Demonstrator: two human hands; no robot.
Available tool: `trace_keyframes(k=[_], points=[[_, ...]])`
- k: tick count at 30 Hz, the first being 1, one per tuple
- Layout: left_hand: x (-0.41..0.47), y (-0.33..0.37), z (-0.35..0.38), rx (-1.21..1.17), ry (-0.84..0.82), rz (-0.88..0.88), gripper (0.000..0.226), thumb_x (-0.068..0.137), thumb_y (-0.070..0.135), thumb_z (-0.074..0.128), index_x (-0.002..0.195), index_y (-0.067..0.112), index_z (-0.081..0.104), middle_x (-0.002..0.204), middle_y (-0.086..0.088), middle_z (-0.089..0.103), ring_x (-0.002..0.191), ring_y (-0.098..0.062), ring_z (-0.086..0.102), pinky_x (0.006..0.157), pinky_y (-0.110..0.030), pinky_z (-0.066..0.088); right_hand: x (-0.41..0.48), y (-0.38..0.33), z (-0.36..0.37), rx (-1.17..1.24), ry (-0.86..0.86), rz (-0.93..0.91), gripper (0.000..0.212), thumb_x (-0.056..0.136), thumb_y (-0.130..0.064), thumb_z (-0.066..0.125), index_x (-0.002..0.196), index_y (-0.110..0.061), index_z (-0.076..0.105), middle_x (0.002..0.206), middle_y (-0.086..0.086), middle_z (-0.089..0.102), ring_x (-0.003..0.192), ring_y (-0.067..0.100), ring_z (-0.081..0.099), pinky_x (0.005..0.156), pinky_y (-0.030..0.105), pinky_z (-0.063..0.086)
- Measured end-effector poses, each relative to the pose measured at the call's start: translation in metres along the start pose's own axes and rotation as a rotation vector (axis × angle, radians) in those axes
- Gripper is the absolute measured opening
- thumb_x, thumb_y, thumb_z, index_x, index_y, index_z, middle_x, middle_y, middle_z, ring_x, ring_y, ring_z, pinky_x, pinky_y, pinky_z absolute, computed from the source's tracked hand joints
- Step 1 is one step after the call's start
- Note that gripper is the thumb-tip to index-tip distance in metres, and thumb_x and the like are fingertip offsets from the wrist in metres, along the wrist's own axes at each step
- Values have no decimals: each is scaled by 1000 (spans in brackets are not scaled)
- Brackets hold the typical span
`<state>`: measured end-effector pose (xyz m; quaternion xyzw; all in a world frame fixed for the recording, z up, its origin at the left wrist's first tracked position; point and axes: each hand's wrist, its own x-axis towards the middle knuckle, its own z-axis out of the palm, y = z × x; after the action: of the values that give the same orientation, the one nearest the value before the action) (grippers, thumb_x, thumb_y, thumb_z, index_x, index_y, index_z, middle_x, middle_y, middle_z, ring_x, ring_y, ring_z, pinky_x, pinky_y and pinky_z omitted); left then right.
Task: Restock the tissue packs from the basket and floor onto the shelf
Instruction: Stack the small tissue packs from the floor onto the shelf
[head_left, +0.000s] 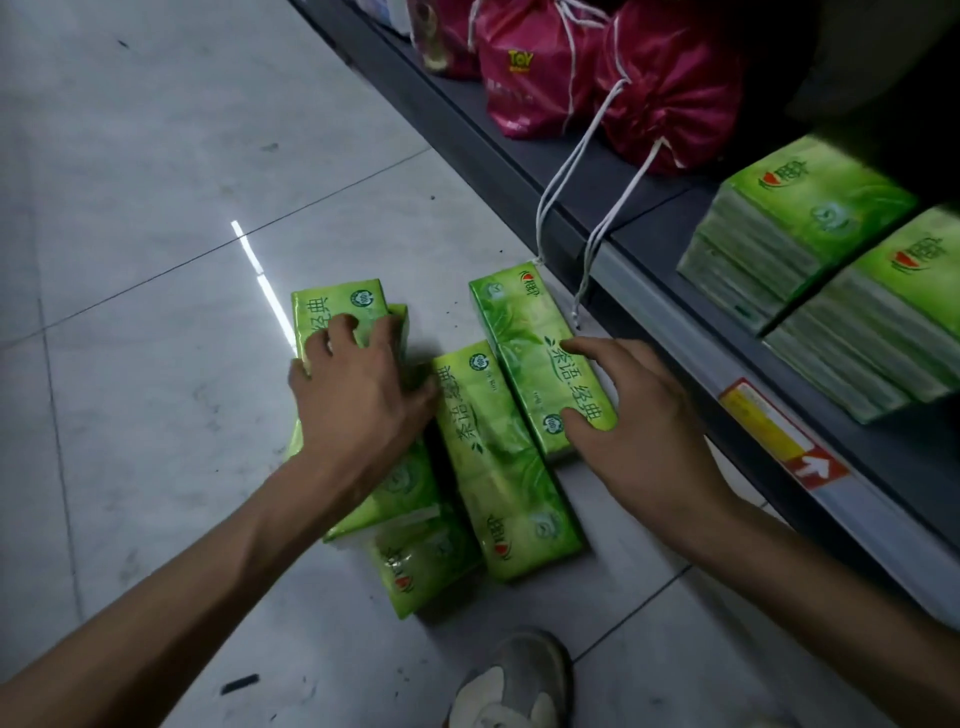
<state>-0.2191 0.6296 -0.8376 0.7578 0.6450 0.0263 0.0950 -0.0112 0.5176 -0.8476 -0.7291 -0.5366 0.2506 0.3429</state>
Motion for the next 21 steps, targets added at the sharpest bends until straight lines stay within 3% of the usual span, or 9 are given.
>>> trace_keyframes(k=[3,7,13,21], points=[[4,-16,2,7,-69,-136,86,84,69,67,149,21,38,153,-22,29,138,-49,35,110,-64,36,8,-3,7,-33,-16,-22,57,87,-9,74,139,-28,59,134,-4,55,120,13,55,101,26,43],[9,-28,7,-93,-116,-224,97,78,77,68,149,23,29,151,-22,23,130,-55,41,98,-63,47,22,-11,17,-72,-37,-29,58,85,-10,74,139,-26,59,133,-1,55,120,16,55,101,26,42],[7,-24,16,-154,-160,-253,124,73,79,73,163,28,4,150,-28,25,122,-57,51,90,-55,50,35,-27,23,-83,-41,-35,58,86,-13,72,141,-24,59,133,2,55,124,21,55,100,25,40],[9,-15,15,-178,-139,-314,129,71,65,85,163,27,2,149,-29,26,127,-57,46,97,-58,46,21,-44,16,-89,-91,44,61,87,-17,71,144,-27,54,133,3,54,123,24,56,99,36,48]])
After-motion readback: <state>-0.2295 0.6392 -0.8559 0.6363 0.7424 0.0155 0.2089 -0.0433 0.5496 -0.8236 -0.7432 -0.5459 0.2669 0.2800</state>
